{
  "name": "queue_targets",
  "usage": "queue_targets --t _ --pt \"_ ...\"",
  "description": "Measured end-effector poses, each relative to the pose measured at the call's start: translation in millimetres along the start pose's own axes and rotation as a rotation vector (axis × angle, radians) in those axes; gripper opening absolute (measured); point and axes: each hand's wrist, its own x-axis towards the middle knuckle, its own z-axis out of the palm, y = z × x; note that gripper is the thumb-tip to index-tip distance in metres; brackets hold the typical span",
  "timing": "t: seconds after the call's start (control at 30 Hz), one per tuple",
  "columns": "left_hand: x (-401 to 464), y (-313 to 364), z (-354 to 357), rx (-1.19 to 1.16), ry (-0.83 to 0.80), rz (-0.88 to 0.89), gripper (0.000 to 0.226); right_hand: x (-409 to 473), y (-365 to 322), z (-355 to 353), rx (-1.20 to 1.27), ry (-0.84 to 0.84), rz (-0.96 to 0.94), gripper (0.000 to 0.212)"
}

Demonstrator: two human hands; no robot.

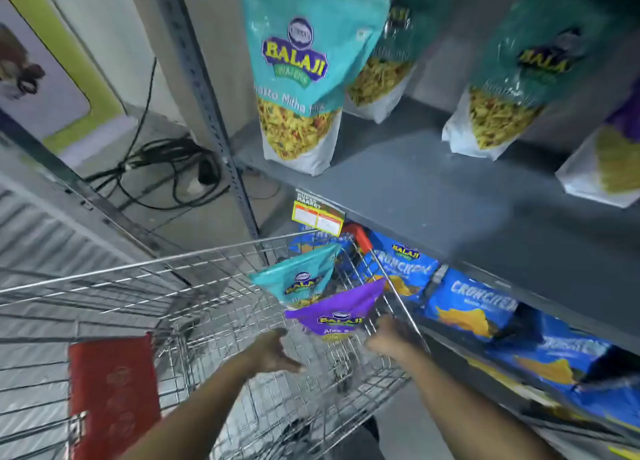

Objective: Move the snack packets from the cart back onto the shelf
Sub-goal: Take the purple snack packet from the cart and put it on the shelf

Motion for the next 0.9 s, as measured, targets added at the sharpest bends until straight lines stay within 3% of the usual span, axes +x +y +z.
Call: queue_targets --t 0.07,0.17,0.23,0.37,0.5,0.6,0.7,0.73,0.83,0.9 --pt "18 3 17 -0.226 0.009 0.060 0.090 21 4 11 0.294 -0.023 0.028 0.048" --pt "46 11 37 -0.419 0.227 0.155 0.058 58 8 23 0.598 -0.097 -0.044 0.068" --pt "59 11 46 -0.440 0.365 0.206 0.053 72 7 32 0.586 -0.065 -0.055 0.067" --pt "73 8 55 -0.498 0.505 0.344 0.033 88 10 53 0.419 0.136 -0.159 0.047" --pt "50 21 32 -0.577 0.447 0.272 0.024 66 7 43 0.516 0.190 -0.290 0.034" --pt "10 50 -7 -0.608 0.342 0.357 0.012 32 -2 18 0.680 0.189 -0.391 0.025" --pt "-37 88 -49 -0.560 0.363 0.436 0.009 -12 -12 -21 0.794 0.265 -0.536 0.020" --pt "-52 104 -62 -0.525 0.369 0.443 0.011 -30 -13 -36 0.829 0.307 -0.572 0.012" --pt "-92 163 -95 -0.372 0.344 0.501 0.056 -82 -10 -86 0.890 0.449 -0.643 0.009" --pt "-107 206 -109 -0.235 0.369 0.603 0.062 -111 3 -116 0.926 0.568 -0.638 0.010"
